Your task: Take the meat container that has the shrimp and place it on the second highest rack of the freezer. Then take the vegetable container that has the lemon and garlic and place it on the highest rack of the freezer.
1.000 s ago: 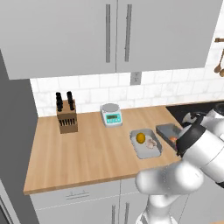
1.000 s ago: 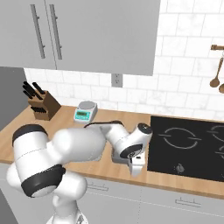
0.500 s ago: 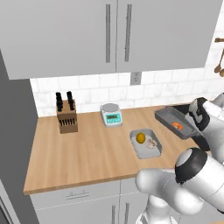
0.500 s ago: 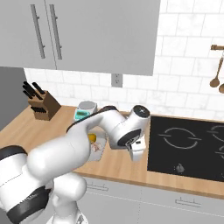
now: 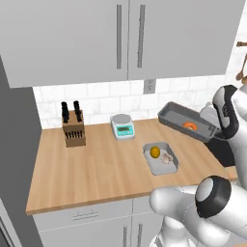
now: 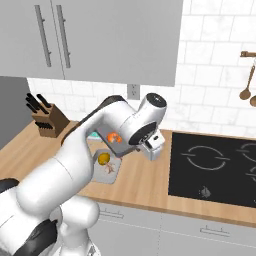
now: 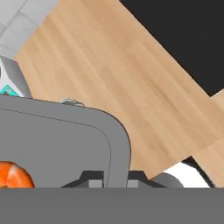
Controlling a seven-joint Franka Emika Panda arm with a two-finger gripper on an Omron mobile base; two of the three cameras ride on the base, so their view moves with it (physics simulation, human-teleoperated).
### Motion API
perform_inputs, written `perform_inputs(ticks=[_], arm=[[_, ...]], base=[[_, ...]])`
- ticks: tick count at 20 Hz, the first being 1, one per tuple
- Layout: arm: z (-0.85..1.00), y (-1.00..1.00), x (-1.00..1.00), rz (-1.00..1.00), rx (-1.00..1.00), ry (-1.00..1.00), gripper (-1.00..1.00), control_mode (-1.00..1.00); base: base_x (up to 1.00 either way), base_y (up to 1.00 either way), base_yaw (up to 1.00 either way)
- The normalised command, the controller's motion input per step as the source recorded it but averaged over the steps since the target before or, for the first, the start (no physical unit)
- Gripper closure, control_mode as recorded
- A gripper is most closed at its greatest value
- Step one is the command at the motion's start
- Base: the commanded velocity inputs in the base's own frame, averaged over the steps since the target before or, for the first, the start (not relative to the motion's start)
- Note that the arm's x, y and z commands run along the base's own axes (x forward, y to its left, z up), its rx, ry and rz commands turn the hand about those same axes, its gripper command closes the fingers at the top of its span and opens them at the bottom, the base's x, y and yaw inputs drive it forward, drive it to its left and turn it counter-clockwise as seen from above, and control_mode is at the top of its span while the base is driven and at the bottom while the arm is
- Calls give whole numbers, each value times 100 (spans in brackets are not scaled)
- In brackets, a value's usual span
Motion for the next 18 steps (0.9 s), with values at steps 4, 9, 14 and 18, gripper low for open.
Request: perform_inputs(ticks=[4, 9, 14, 18], arm=[[100, 46, 0, 67, -2, 0, 100, -100], [86, 74, -9, 61, -13, -1, 100, -100], [56, 79, -53, 43, -14, -13, 100, -100], [7, 39, -88, 22, -6, -22, 100, -100]], base=[[0, 0, 0], [0, 0, 0], [0, 0, 0], [0, 0, 0]])
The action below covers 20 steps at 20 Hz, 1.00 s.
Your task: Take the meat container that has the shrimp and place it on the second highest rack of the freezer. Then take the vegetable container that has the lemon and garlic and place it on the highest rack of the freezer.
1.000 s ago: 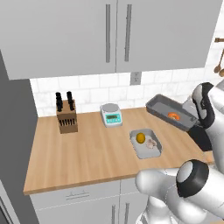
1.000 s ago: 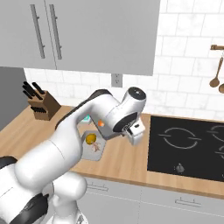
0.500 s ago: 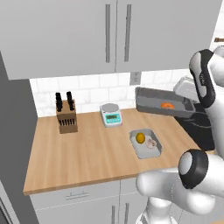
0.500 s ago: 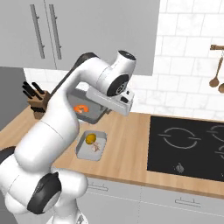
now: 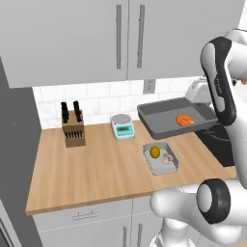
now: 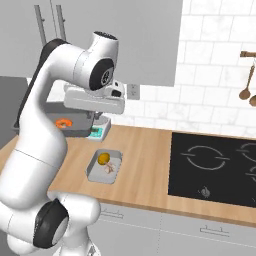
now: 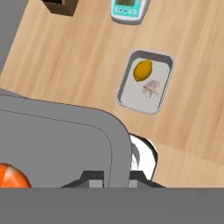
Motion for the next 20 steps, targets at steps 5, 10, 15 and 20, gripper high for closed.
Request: perform_inputs(ticks=[5, 10, 15, 20], arm=[[0, 1, -13, 0, 3, -2, 100, -100], [0, 0, 0, 0, 0, 0, 100, -100], [0, 3, -2, 0, 0, 0, 100, -100], [0, 5, 0, 0, 0, 0, 100, 100]], base=[[0, 0, 0], [0, 0, 0], [0, 0, 0], [0, 6, 0]])
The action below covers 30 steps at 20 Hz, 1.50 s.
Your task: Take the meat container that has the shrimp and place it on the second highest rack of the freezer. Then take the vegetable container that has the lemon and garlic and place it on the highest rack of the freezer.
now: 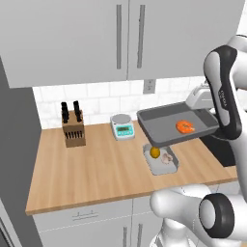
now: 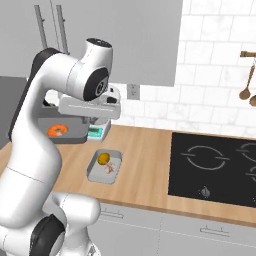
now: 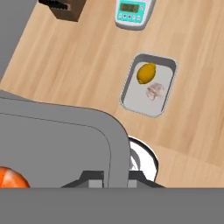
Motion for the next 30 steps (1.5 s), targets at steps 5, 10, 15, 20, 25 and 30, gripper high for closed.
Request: perform_inputs(ticks=[5, 10, 15, 20, 25, 30], arm=[[0, 0, 0, 0, 0, 0, 100, 100], [0, 0, 0, 0, 0, 0, 100, 100], [0, 0, 0, 0, 0, 0, 100, 100], [0, 0, 0, 0, 0, 0, 100, 100], [0, 0, 0, 0, 0, 0, 100, 100], [0, 0, 0, 0, 0, 0, 100, 100]], base=[[-57, 31, -5], [-59, 38, -3], [-39, 73, 0], [-37, 100, 3], [-61, 100, 7], [-46, 90, 7]])
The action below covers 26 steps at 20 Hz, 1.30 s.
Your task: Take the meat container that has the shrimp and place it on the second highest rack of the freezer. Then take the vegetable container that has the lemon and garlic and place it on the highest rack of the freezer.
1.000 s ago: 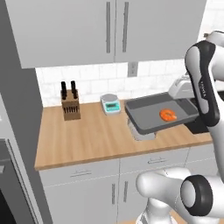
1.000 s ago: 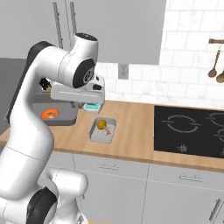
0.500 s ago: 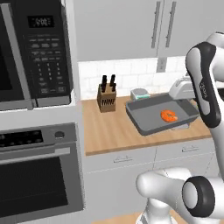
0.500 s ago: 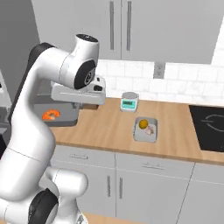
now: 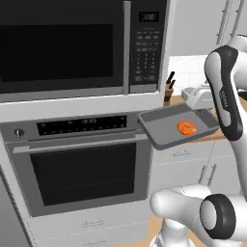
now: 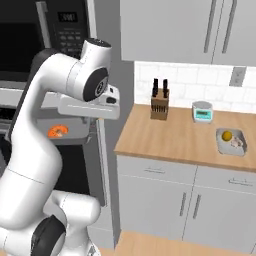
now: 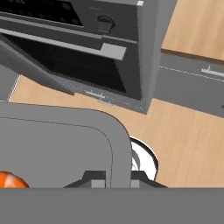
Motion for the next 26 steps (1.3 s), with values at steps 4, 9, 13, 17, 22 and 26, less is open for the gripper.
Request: perform_inputs(ticks=[4, 9, 13, 17, 22, 26], arm=[[0, 0, 0, 0, 0, 0, 100, 100], [0, 0, 0, 0, 0, 0, 100, 100], [0, 0, 0, 0, 0, 0, 100, 100], [0, 0, 0, 0, 0, 0, 100, 100], [0, 0, 0, 0, 0, 0, 100, 100], [0, 0, 0, 0, 0, 0, 100, 100]], base=[[-10, 96, 1], [-11, 100, 0], [-39, 100, 1], [-19, 100, 2], [-1, 100, 0], [0, 100, 0]])
